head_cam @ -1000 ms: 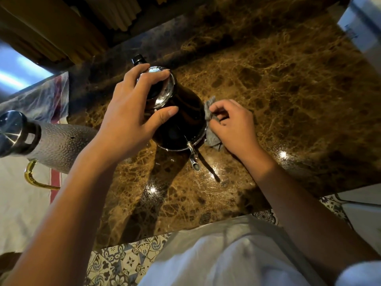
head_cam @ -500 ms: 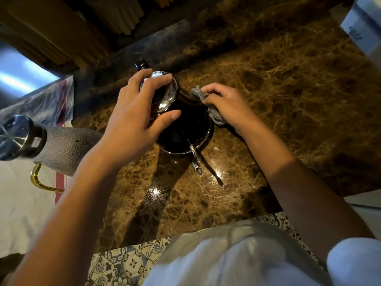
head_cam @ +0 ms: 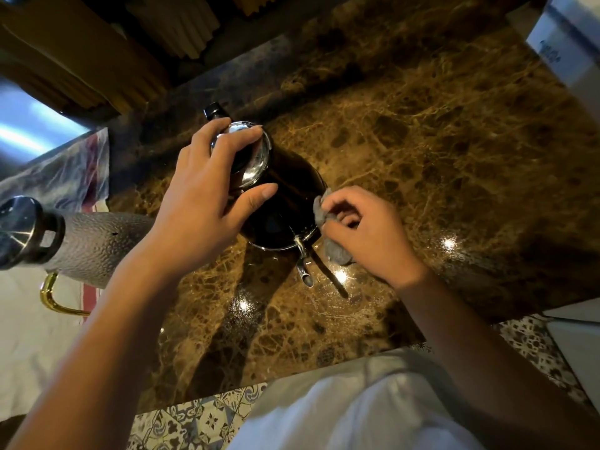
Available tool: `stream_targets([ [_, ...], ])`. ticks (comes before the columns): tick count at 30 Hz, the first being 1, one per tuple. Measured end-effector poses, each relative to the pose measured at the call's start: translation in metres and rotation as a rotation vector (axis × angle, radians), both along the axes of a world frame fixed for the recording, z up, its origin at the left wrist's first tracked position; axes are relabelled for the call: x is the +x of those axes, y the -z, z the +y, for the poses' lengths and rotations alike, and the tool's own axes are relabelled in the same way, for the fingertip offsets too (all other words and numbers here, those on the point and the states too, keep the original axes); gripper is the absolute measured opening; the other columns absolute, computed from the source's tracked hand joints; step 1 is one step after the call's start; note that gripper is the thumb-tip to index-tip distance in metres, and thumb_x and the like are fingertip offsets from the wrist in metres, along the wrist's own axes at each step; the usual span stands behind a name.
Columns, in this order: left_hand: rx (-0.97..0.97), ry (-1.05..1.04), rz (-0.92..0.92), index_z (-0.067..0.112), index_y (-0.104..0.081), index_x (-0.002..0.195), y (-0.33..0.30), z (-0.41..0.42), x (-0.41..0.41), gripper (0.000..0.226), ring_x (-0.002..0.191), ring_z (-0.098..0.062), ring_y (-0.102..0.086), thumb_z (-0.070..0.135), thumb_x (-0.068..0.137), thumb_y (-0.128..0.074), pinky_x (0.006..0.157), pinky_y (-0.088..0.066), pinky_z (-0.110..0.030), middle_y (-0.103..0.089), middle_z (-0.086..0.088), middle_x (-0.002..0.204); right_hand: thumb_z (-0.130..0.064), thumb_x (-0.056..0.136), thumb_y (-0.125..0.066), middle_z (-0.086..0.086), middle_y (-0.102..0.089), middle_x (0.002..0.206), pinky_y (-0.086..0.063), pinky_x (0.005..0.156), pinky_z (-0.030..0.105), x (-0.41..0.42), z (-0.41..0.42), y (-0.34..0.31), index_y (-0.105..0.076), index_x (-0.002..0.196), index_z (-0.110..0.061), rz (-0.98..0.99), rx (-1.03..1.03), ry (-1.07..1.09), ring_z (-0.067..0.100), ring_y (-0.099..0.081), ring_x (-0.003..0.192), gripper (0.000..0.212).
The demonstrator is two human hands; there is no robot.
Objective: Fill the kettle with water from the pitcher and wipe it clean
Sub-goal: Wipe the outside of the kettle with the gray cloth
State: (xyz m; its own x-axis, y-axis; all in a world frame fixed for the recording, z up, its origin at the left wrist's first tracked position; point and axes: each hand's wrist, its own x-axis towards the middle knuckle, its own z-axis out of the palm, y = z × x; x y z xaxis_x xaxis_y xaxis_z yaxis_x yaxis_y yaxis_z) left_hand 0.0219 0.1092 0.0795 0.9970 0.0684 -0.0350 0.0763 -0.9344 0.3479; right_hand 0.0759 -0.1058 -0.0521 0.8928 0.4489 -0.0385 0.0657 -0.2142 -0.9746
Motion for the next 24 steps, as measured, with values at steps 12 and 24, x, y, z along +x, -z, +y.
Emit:
stream_targets([
  [12,-0.027,-0.031,0.011,0.039,-0.031,0.154,0.000,-0.002,-0.001,0.070,0.151,-0.031,-0.025,0.066,0.092,-0.048,0.119,-0.033,-0.054,-0.020,-0.001,0.167,0.005,0.093,-0.063,0.007,-0.067,0.128,-0.061,0.090,0.039,0.061,0.025,-0.028,-0.055,0.115,-0.022,0.363,0.706,0.353,0.022,-0.069,0.117,0.036],
  [24,-0.030,-0.023,0.016,0.038,-0.030,0.155,0.000,-0.003,-0.001,0.070,0.152,-0.031,-0.023,0.066,0.093,-0.048,0.119,-0.033,-0.055,-0.018,-0.002,0.168,-0.028,0.094,-0.075,-0.007,-0.062,0.113,-0.054,0.090,0.028,0.009,0.009,0.012,-0.071,0.111,-0.023,-0.187,0.032,0.080,0.006,-0.063,0.106,0.018],
])
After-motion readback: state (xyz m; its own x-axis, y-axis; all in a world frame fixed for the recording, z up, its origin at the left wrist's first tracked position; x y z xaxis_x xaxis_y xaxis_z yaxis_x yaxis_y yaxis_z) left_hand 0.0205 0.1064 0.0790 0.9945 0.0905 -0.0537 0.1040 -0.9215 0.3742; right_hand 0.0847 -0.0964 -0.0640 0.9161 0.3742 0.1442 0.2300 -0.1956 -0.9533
